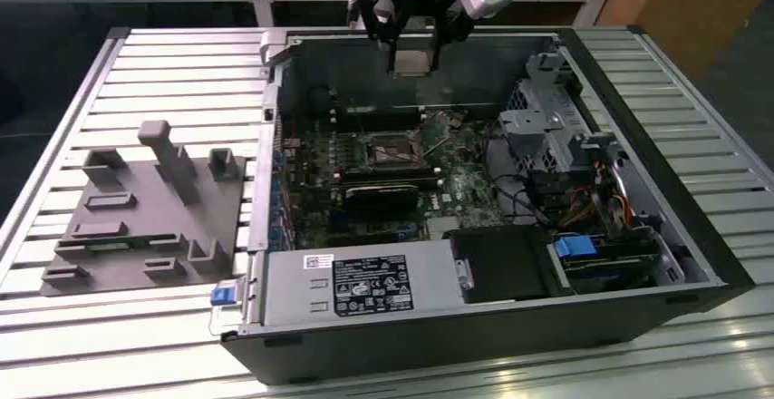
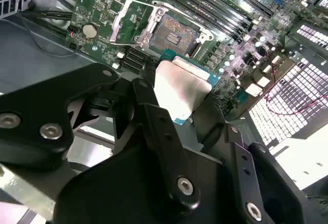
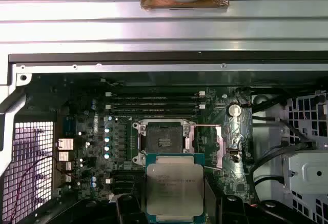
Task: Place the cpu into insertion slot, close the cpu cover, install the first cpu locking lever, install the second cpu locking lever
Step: 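Place the cpu into insertion slot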
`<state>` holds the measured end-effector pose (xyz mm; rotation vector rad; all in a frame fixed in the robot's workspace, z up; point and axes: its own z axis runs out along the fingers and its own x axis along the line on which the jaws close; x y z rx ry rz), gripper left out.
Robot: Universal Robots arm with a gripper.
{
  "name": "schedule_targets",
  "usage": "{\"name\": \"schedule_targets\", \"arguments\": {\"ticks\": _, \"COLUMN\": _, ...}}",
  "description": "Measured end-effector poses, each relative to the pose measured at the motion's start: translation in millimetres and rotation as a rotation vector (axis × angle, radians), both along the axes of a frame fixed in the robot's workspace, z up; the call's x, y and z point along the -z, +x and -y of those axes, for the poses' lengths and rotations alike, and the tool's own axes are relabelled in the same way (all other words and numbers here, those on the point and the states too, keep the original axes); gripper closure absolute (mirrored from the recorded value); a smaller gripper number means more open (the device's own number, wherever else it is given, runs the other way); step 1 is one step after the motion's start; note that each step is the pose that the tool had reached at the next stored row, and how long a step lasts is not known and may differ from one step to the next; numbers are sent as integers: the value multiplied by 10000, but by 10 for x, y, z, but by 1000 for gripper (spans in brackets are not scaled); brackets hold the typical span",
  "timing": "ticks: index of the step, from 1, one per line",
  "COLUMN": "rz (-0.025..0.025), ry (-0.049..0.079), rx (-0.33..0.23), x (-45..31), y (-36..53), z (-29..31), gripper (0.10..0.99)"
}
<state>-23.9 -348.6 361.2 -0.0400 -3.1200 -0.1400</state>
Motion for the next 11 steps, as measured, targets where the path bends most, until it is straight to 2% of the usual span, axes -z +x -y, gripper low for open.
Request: {"name": "schedule_targets", "arguments": {"ticks": 11, "rz": 2, "ry": 1, "rx": -1, "x": 6, "y": 0, "z": 0, "gripper": 553}}
